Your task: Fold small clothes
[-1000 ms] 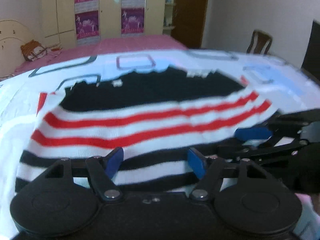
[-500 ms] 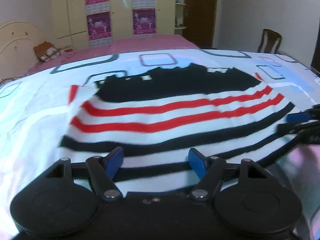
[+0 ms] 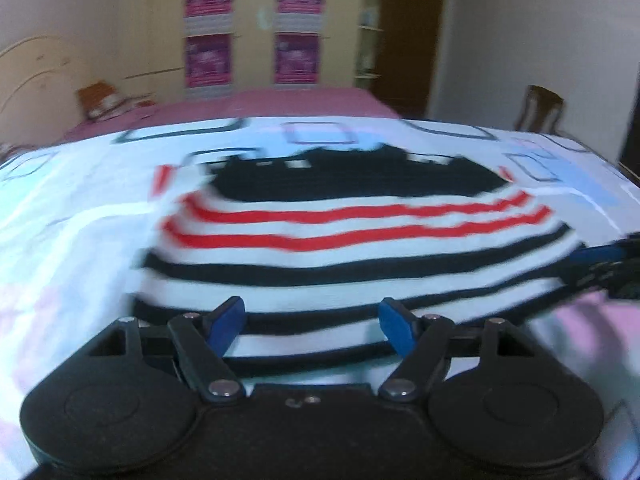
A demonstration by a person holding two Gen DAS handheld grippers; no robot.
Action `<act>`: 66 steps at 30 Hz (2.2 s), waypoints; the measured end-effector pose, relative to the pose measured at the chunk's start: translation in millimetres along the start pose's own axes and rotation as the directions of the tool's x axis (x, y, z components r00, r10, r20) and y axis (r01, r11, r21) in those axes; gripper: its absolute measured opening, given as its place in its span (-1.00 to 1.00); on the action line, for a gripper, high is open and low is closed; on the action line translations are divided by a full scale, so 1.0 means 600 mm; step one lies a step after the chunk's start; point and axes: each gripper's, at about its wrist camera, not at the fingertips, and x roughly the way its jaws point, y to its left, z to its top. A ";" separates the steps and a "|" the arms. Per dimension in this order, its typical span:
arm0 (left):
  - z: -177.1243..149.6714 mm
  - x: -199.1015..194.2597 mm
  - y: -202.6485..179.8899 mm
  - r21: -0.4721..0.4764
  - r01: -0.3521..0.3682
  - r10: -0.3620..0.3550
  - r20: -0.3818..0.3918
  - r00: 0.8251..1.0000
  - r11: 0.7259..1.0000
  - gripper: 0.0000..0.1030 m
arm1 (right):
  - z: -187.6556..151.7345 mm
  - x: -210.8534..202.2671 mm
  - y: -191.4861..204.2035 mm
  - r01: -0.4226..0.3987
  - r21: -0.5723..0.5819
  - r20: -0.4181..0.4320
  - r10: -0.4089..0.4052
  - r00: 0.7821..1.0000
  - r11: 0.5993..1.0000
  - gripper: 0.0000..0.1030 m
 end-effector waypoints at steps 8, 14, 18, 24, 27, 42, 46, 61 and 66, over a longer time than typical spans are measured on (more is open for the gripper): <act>-0.003 0.047 -0.040 0.023 -0.032 0.033 -0.060 0.998 0.999 0.51 | -0.013 0.033 0.049 -0.018 -0.005 -0.025 0.017 1.000 1.000 -0.20; -0.037 0.007 0.059 -0.082 -0.129 0.125 -0.055 0.991 0.988 0.21 | -0.036 0.014 -0.063 0.110 0.152 -0.055 -0.103 0.993 0.982 -0.35; -0.035 -0.014 0.063 -0.077 -0.176 0.176 -0.015 0.984 0.981 0.16 | -0.029 -0.005 -0.078 0.111 0.134 -0.019 -0.110 0.994 0.985 -0.35; -0.032 -0.010 0.066 -0.082 -0.215 0.212 -0.042 0.976 0.973 0.15 | -0.034 -0.006 -0.086 0.123 0.122 -0.034 -0.120 0.992 0.985 -0.35; -0.038 -0.011 0.067 -0.089 -0.231 0.228 -0.042 0.973 0.969 0.14 | -0.047 0.004 -0.093 0.126 0.106 -0.054 -0.121 0.991 0.986 -0.35; -0.039 -0.009 0.065 -0.134 -0.251 0.245 -0.058 0.968 0.959 0.08 | -0.050 0.001 -0.098 0.108 0.120 -0.047 -0.103 0.994 0.987 -0.35; -0.034 -0.017 0.068 -0.159 -0.242 0.234 -0.065 0.970 0.957 0.14 | -0.046 0.000 -0.102 0.100 0.137 -0.057 -0.093 0.994 0.986 -0.34; -0.103 -0.020 0.154 -0.815 0.106 0.038 0.155 0.987 0.570 0.31 | -0.010 -0.048 -0.104 -0.032 0.254 0.092 0.008 0.996 0.967 -1.00; -0.092 0.012 0.165 -0.835 0.098 0.107 0.183 0.977 0.542 0.12 | 0.035 -0.013 -0.077 -0.093 0.252 0.079 0.075 0.994 0.963 -1.00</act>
